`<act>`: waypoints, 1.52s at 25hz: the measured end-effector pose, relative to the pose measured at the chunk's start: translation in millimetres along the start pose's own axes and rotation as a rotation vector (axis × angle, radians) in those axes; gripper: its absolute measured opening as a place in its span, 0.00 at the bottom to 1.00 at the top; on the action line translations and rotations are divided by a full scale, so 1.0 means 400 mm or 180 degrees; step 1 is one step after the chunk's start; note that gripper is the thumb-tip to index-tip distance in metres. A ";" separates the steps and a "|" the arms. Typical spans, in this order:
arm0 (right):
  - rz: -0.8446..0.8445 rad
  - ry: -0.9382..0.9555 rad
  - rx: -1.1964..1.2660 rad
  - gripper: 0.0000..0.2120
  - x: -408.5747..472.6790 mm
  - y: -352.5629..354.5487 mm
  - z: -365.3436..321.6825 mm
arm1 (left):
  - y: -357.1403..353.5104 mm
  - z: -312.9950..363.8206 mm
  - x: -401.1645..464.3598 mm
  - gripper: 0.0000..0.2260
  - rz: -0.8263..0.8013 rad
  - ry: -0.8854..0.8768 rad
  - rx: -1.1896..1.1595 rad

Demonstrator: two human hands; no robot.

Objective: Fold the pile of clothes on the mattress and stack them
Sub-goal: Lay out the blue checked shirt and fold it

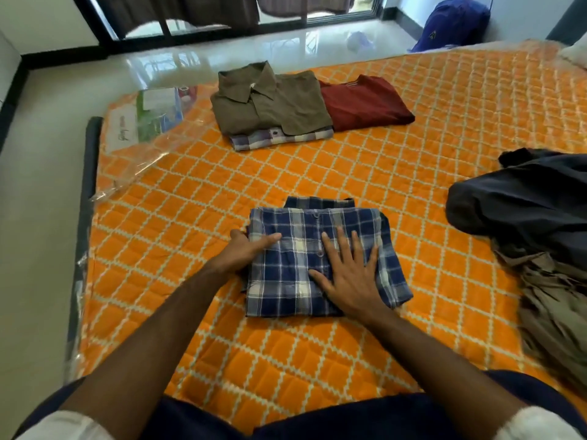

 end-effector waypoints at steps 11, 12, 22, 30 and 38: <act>0.0061 0.0214 0.3866 0.24 -0.131 0.339 -0.178 | -0.118 0.326 -0.336 0.20 -0.0105 -0.1656 0.0237; 0.0047 0.0279 0.4594 0.20 -0.153 0.384 -0.194 | -0.140 0.379 -0.375 0.18 -0.0073 -0.1820 0.0604; -0.0704 -0.0180 0.7173 0.31 -0.214 0.193 0.052 | -0.419 0.300 -0.388 0.19 -0.0644 -0.1913 0.2066; -0.0836 -0.1593 0.4513 0.33 -0.116 0.115 0.259 | -0.092 -0.099 -0.239 0.25 0.1471 0.0098 0.0041; 0.0286 0.0222 0.0675 0.26 0.045 0.219 0.101 | -0.039 0.011 -0.150 0.18 0.0124 -0.0873 0.0879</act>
Point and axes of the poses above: each hand's wrist, its own x-axis towards the middle knuckle, its own y-axis out of the back of the hand, z = x × y, the point moved 2 cm from there along x, towards the middle knuckle, and after that the axes turned 9 degrees about -z, right-handed, at the moved point
